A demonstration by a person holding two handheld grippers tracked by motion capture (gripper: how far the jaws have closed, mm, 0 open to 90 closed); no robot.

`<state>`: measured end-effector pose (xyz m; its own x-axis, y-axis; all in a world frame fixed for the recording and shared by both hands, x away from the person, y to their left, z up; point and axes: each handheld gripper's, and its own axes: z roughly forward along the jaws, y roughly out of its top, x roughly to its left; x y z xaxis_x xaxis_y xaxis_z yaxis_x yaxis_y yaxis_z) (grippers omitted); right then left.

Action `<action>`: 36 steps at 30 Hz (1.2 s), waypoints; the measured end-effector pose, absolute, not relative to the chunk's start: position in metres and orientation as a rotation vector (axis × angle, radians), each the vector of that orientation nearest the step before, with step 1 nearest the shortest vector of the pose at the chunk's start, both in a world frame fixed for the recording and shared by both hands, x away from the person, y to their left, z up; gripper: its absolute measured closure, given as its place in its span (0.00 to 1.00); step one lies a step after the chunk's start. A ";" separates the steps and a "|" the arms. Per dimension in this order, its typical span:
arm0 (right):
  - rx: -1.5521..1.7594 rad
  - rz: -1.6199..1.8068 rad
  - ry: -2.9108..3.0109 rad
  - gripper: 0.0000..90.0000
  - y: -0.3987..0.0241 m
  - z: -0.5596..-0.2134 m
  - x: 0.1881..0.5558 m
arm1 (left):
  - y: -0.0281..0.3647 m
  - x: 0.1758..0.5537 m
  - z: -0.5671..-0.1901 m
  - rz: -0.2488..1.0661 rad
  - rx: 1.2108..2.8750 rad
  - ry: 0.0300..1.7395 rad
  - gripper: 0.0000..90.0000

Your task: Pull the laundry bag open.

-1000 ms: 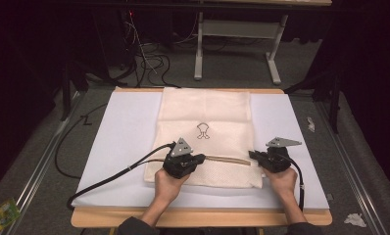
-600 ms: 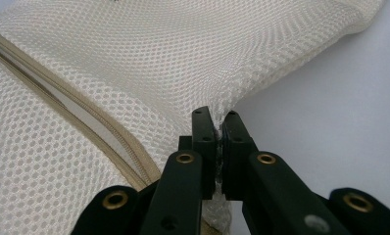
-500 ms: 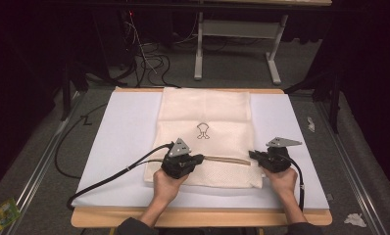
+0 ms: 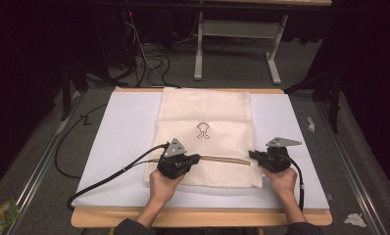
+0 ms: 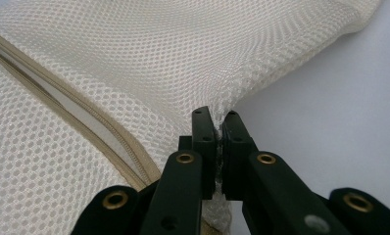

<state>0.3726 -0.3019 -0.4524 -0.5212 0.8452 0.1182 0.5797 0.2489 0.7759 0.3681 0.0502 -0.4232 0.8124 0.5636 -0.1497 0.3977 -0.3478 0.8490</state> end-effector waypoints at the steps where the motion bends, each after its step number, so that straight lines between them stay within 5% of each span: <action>1: 1.319 1.150 2.203 0.98 -0.302 -0.452 0.372 | 0.051 0.368 -0.423 0.207 1.982 0.715 0.97; 36: 1.316 1.145 2.205 0.98 -0.304 -0.454 0.373 | 0.078 0.366 -0.422 0.219 1.951 0.755 0.97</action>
